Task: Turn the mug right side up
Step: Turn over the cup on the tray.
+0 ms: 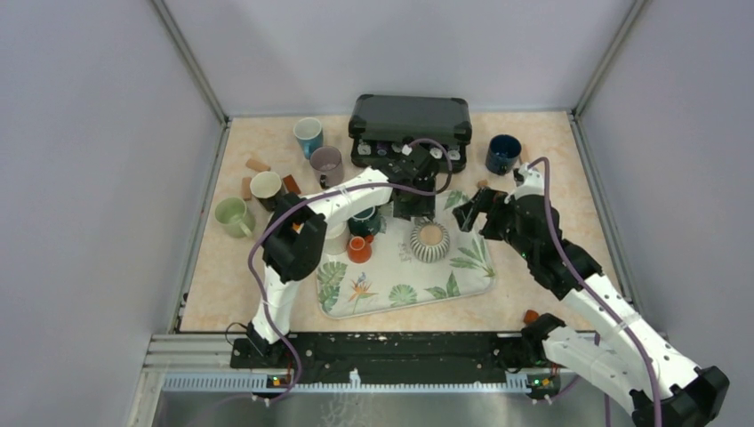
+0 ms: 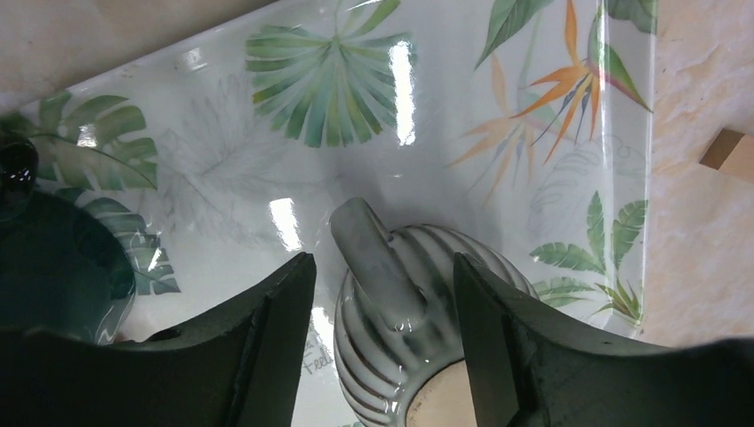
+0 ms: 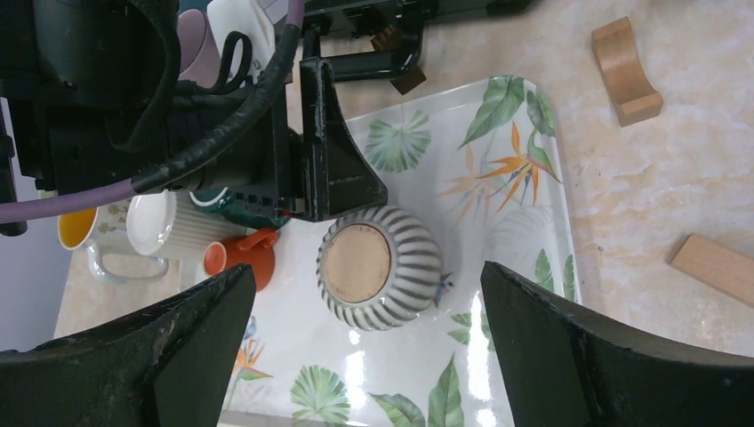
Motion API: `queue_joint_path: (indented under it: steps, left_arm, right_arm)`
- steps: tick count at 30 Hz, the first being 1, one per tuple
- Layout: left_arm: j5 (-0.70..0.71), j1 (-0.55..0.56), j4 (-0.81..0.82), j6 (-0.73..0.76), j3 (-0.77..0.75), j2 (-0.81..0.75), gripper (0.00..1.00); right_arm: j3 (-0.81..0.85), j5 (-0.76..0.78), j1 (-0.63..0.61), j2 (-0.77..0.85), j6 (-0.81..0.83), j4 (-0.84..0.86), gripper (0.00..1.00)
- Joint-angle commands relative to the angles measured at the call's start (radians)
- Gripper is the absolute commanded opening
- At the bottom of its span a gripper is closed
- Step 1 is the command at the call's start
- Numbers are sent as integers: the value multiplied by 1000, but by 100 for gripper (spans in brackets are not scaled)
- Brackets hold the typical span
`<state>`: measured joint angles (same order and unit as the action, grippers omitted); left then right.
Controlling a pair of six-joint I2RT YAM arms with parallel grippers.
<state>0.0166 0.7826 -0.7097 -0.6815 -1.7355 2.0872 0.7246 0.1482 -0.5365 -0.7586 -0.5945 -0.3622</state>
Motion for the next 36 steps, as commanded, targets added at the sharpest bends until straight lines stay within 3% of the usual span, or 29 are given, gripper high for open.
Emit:
queue_joint_path:
  steps: [1,5,10,15,25,36]
  left_arm:
    - [-1,6,8,-9,-28,22,63]
    - [-12,7,7,-8,-49,38,55]
    - [-10,4,16,18,-68,23,29]
    - [-14,-5,41,61,-74,-8,13]
    - [-148,-39,222,165,56,-141,0]
    - [-338,-107,554,317,357,-360,0]
  right_arm:
    - [33,-15,-9,-15,9,16,99]
    - [28,-18,-10,-29,12,22,99]
    - [14,-31,-8,-70,12,43,99]
    - [4,-58,6,-137,8,80,99]
    - [-95,-259,128,-196,-27,272,99]
    - [-217,-399,184,-287,16,644,99]
